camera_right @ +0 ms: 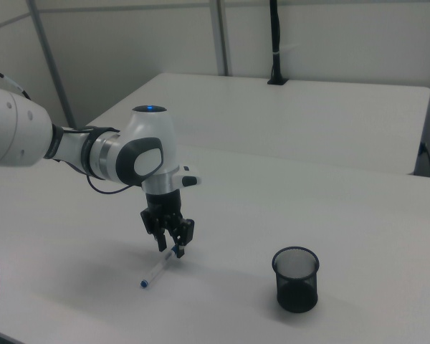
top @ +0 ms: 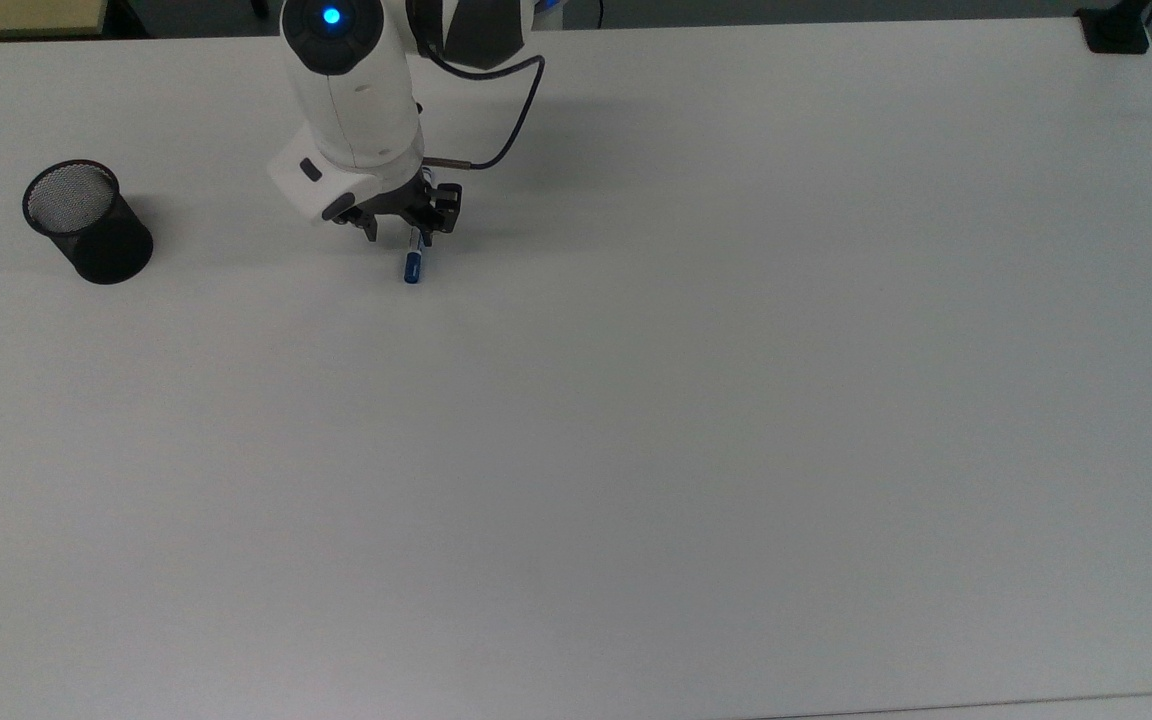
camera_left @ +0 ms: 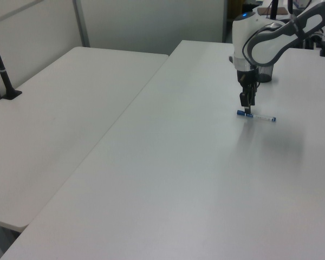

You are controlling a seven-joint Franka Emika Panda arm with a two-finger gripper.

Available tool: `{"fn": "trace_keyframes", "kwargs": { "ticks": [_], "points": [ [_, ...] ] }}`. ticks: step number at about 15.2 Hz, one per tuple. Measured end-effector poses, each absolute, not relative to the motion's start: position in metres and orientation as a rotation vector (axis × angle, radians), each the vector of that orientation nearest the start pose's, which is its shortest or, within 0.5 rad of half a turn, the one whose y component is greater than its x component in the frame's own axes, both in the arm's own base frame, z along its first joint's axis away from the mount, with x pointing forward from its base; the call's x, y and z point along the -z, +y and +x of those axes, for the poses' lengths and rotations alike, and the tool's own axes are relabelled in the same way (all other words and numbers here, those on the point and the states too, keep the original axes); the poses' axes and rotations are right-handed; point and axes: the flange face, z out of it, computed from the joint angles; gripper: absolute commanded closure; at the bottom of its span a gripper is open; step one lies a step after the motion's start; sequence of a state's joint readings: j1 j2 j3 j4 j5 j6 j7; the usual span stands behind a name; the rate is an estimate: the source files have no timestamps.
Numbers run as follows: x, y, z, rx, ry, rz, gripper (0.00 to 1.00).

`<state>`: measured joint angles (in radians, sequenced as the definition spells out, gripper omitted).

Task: Insert the marker
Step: 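Lower the gripper over the marker and close it around the marker, then lift the marker and carry it above the black mesh pen cup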

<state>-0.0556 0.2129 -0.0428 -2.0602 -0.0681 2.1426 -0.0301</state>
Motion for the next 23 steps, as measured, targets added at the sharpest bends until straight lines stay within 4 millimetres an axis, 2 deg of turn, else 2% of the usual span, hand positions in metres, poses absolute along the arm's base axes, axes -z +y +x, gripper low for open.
{"fn": "trace_keyframes", "kwargs": {
  "ticks": [3, 7, 10, 14, 17, 19, 21, 23],
  "points": [
    [-0.313, -0.048, 0.565, -0.237, 0.014, -3.188, 0.79],
    [-0.305, -0.042, 0.568, -0.219, -0.006, -3.19, 0.8],
    [-0.305, -0.042, 0.569, -0.215, -0.007, -3.191, 0.89],
    [-0.31, -0.042, 0.574, -0.172, -0.007, -3.195, 0.89],
    [-0.332, -0.044, 0.588, -0.08, 0.001, -3.202, 0.88],
    [-0.359, -0.052, 0.598, 0.009, 0.022, -3.207, 0.88],
    [-0.391, -0.07, 0.601, 0.1, 0.074, -3.209, 0.88],
    [-0.419, -0.097, 0.596, 0.175, 0.149, -3.209, 0.88]
  ]
}}
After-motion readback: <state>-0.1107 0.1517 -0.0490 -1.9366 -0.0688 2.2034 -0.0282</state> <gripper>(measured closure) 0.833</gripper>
